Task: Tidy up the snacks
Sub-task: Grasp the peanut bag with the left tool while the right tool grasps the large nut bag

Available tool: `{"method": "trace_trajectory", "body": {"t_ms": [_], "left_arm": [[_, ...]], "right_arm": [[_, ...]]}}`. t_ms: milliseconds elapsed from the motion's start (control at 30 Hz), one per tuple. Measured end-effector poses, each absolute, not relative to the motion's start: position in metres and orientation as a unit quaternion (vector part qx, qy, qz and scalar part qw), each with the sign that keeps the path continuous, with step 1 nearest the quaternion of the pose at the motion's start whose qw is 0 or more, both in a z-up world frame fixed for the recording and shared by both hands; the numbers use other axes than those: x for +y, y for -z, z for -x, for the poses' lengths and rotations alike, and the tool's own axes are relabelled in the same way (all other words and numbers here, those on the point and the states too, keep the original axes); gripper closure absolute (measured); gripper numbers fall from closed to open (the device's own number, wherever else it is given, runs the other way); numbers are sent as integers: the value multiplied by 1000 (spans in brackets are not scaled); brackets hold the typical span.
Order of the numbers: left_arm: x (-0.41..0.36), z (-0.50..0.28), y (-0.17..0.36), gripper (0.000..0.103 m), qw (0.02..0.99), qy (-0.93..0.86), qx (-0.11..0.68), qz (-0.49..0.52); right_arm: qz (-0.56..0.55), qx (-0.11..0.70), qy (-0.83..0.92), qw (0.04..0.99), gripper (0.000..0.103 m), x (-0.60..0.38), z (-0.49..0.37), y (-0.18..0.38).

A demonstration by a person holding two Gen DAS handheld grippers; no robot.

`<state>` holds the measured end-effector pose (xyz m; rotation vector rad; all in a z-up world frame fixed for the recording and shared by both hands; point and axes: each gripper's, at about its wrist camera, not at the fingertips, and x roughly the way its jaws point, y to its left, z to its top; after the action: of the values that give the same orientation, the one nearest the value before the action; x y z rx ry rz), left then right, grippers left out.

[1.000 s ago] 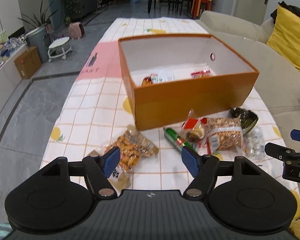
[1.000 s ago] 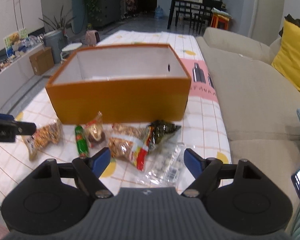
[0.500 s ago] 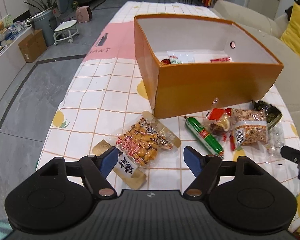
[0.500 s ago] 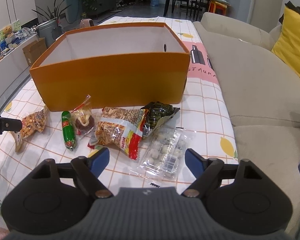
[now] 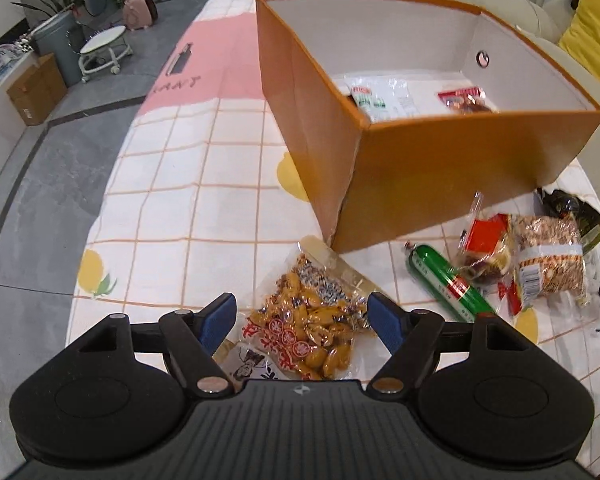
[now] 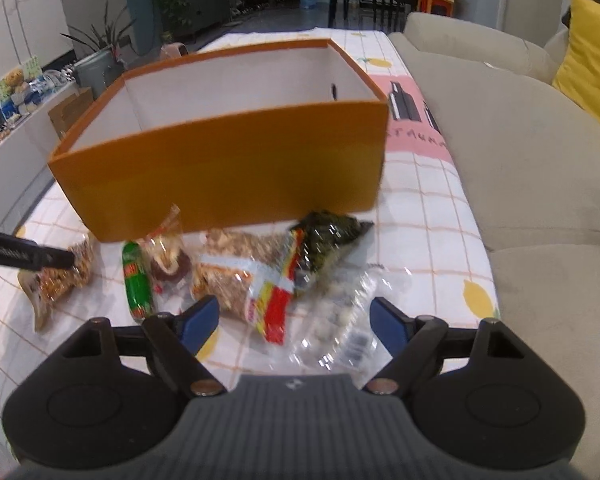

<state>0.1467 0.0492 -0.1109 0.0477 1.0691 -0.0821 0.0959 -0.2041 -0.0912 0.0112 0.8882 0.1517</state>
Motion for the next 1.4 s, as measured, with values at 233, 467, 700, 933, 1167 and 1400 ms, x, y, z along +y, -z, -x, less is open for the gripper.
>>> {"method": "trace_trajectory", "body": {"t_ms": [233,467,700,933,1167,1400], "left_arm": [[49,-138,117,15,845,57,532,10],[37,-120,112,15,818,103,566,24],[19,-114,114,14,818,120,559,-68],[9,-118,126,11,825,90,552,-76],[8,-115,133,10,835,87,536,-85],[5,-109,128,36,822,76,561,-60]], "right_arm": [[5,433,-101,896,36,-190,-104,100],[12,443,-117,889,44,-188,-105,109],[24,446,-125,886,65,-183,-106,116],[31,452,-138,881,88,-178,-106,120],[14,462,-138,876,92,-180,-100,117],[3,494,-118,861,96,-184,-89,115]]}}
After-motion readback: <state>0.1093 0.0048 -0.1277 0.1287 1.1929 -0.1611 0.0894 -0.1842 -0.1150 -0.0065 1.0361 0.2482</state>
